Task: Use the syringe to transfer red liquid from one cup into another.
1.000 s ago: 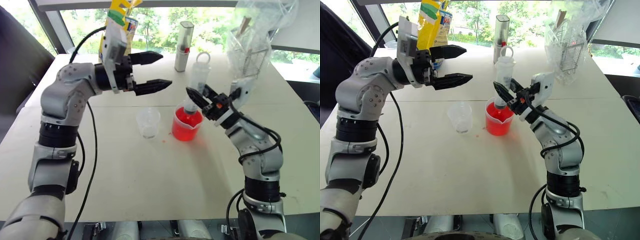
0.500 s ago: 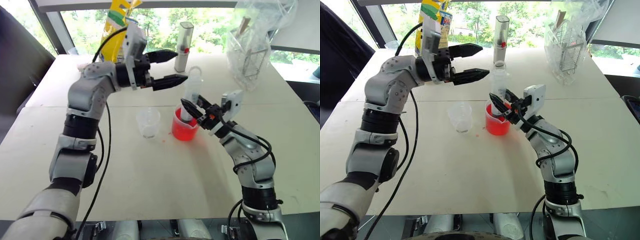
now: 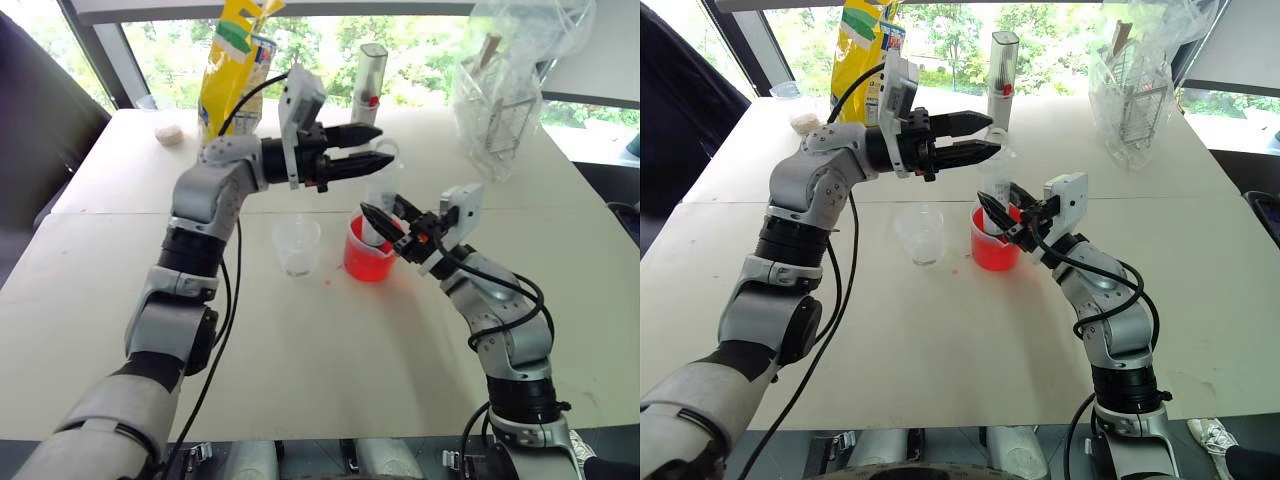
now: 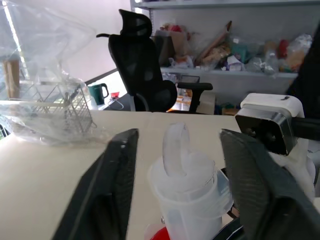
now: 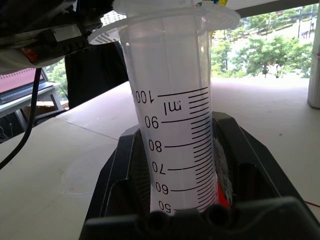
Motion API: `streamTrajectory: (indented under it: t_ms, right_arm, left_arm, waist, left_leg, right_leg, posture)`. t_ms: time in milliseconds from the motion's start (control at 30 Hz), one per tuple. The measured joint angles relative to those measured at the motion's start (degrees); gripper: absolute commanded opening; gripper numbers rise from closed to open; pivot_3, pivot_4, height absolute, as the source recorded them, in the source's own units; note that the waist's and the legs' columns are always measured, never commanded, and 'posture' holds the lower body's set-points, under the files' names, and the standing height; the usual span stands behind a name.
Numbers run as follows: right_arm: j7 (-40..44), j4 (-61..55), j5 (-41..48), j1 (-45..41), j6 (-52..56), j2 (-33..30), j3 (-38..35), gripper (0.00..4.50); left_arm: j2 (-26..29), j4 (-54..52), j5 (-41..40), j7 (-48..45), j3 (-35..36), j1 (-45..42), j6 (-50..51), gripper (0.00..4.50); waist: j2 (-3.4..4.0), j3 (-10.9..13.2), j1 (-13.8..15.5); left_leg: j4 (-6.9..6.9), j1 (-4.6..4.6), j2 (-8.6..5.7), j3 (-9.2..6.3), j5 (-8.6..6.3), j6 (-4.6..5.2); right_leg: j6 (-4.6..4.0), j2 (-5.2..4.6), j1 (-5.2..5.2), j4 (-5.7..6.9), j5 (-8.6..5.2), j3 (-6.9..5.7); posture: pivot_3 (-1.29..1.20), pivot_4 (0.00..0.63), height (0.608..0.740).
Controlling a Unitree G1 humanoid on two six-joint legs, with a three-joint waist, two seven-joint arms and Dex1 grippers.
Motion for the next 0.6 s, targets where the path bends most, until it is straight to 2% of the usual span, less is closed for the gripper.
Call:
streamTrajectory:
  t_ms: [67, 100, 600]
  right_arm:
    - [0.0, 0.0, 0.0, 0.0, 0.0, -0.1, 0.1, 1.35]
    - [0.0, 0.0, 0.0, 0.0, 0.0, -0.2, 0.2, 1.35]
    - [0.2, -0.5, 0.1, -0.1, -0.5, -0.6, 0.3, 1.35]
  left_arm:
    - [-0.1, 0.2, 0.1, -0.1, 0.0, 0.0, 0.0, 0.28]
    - [-0.1, 0.3, 0.1, -0.1, 0.1, 0.0, 0.0, 0.02]
    - [0.0, 1.7, 0.2, -0.2, 0.3, -1.8, 0.5, 0.02]
  waist:
    - [0.0, 0.0, 0.0]
    - [0.0, 0.0, 0.0]
    - [0.0, 0.0, 0.1]
  left_leg:
    - [0.0, 0.0, 0.0, 0.0, 0.0, 0.0]
    - [0.0, 0.0, 0.0, 0.0, 0.0, 0.0]
    - [0.01, -0.02, -0.01, 0.0, 0.0, 0.0]
  right_leg:
    - [0.0, 0.0, 0.0, 0.0, 0.0, 0.0]
    - [0.0, 0.0, 0.0, 0.0, 0.0, 0.0]
    - [0.0, 0.0, 0.0, 0.0, 0.0, -0.02]
  posture:
    - [0.0, 0.15, 0.74]
    - [0.0, 0.15, 0.74]
    - [0.0, 0.15, 0.74]
